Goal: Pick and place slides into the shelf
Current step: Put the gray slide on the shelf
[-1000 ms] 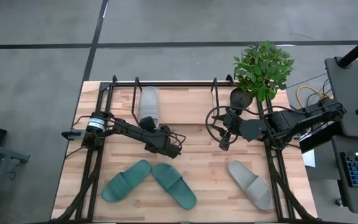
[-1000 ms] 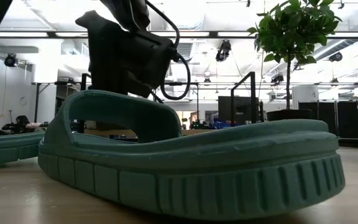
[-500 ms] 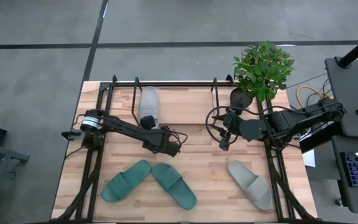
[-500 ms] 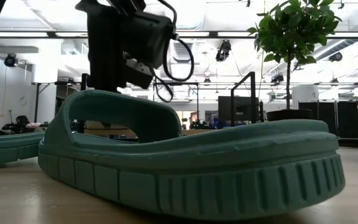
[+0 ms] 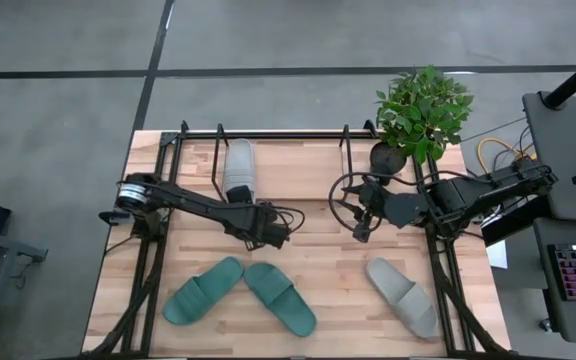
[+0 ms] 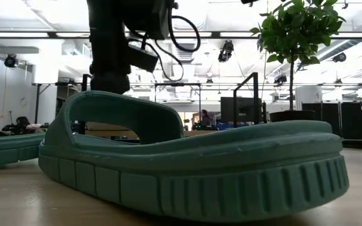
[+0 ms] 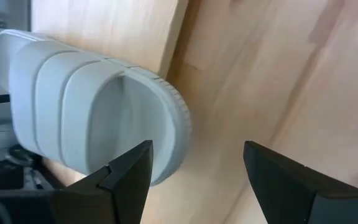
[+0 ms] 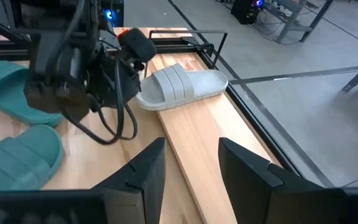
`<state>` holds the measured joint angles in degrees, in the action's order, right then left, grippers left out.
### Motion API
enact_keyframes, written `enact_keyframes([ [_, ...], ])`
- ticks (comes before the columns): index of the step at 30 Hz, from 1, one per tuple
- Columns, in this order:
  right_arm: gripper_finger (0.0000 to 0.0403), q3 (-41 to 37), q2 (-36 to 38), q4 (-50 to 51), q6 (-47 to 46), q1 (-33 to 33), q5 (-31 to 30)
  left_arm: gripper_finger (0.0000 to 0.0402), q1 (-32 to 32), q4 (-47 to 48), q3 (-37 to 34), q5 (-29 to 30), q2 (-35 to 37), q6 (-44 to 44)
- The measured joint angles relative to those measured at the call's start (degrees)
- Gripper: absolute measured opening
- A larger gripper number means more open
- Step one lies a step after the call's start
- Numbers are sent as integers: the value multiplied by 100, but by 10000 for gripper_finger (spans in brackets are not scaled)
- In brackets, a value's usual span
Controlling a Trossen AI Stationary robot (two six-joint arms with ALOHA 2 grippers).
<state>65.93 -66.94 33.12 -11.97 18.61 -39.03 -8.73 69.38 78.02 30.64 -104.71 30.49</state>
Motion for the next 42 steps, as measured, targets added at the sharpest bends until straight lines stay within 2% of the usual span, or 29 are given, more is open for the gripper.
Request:
enact_keyframes([
  [10, 139, -2, 0, 94, -109, 0, 0, 235, -36, -57, 13, -313, 399, -241],
  [13, 139, -5, 0, 101, -109, 0, 25, 235, -158, -324, 13, -363, 574, -297],
  [16, 139, -8, 0, 103, -109, 0, 39, 235, -299, -802, 13, -373, 756, -525],
  [22, 139, -54, 0, 115, -110, 0, 42, 235, -712, -2167, -37, -543, 1177, -1697],
  [26, 139, -141, 0, 134, -134, 0, 61, 235, -1082, -3628, -416, -1074, 1485, -3177],
  [29, 139, -256, 0, 134, -155, 0, 160, 229, -1248, -4540, -745, -1533, 1684, -3696],
  [34, 139, -590, -6, -168, -237, 95, 238, 187, -1261, -5192, -1239, -1612, 2104, -3857],
  [38, 139, -944, -17, -576, 7, 490, 212, 132, -1272, -5693, -1679, -1650, 2447, -4009],
  [42, 139, -1218, -17, -880, 242, 944, -77, 73, -1272, -6309, -2141, -1736, 2858, -4000],
])
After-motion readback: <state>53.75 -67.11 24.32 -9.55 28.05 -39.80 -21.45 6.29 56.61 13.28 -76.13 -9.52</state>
